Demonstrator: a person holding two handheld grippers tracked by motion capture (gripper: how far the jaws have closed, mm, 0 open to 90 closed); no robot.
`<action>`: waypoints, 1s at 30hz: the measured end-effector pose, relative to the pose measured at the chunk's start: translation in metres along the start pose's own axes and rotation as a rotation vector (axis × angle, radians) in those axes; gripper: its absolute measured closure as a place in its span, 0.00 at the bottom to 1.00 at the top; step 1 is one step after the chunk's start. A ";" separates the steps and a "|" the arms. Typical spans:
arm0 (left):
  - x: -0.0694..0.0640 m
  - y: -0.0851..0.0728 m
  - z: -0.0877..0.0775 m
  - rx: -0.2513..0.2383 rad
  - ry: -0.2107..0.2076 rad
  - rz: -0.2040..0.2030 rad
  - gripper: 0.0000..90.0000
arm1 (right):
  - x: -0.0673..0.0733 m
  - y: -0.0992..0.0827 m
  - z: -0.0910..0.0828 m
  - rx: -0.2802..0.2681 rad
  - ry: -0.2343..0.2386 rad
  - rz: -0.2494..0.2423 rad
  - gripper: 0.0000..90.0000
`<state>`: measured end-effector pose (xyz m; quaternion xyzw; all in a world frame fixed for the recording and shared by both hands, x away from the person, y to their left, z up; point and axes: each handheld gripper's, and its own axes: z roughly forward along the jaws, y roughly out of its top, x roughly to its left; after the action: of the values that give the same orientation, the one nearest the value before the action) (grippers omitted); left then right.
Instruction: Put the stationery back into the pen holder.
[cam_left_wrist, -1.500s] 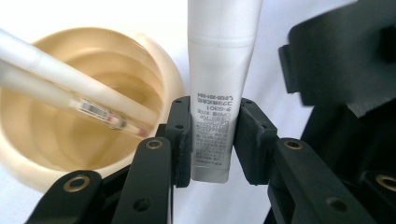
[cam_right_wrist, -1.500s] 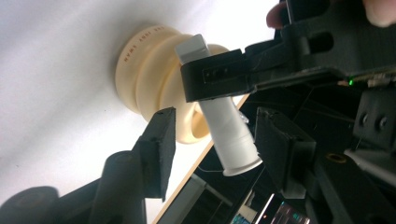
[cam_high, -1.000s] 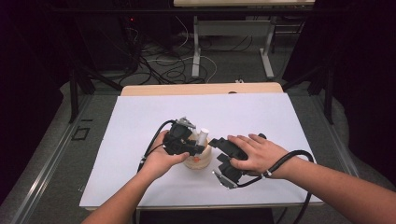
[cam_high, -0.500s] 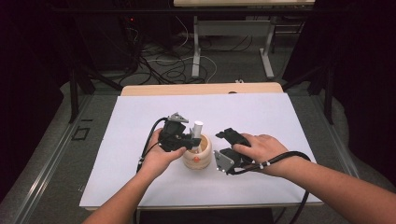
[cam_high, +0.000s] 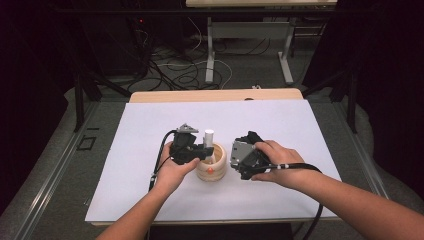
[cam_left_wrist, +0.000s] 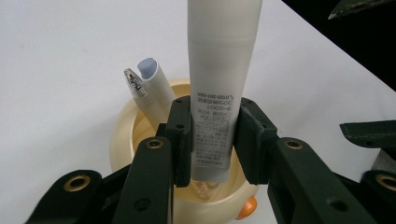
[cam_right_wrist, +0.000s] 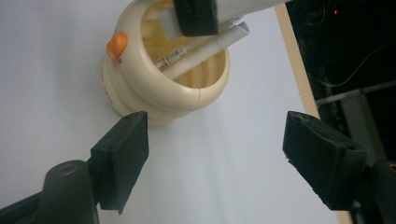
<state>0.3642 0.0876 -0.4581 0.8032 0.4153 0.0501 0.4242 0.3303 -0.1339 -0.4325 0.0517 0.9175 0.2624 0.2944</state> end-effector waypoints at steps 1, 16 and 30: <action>0.000 -0.001 0.001 -0.005 0.000 -0.003 0.77 | -0.003 -0.001 0.001 -0.006 0.000 0.025 0.24; 0.002 -0.012 0.010 -0.027 0.012 -0.042 0.77 | -0.017 -0.034 0.015 -0.034 0.044 0.459 0.16; -0.001 -0.021 0.021 -0.019 0.003 -0.066 0.76 | -0.015 -0.063 0.035 -0.077 0.075 0.682 0.00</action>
<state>0.3601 0.0797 -0.4865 0.7848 0.4418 0.0412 0.4327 0.3663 -0.1762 -0.4813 0.3344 0.8470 0.3821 0.1576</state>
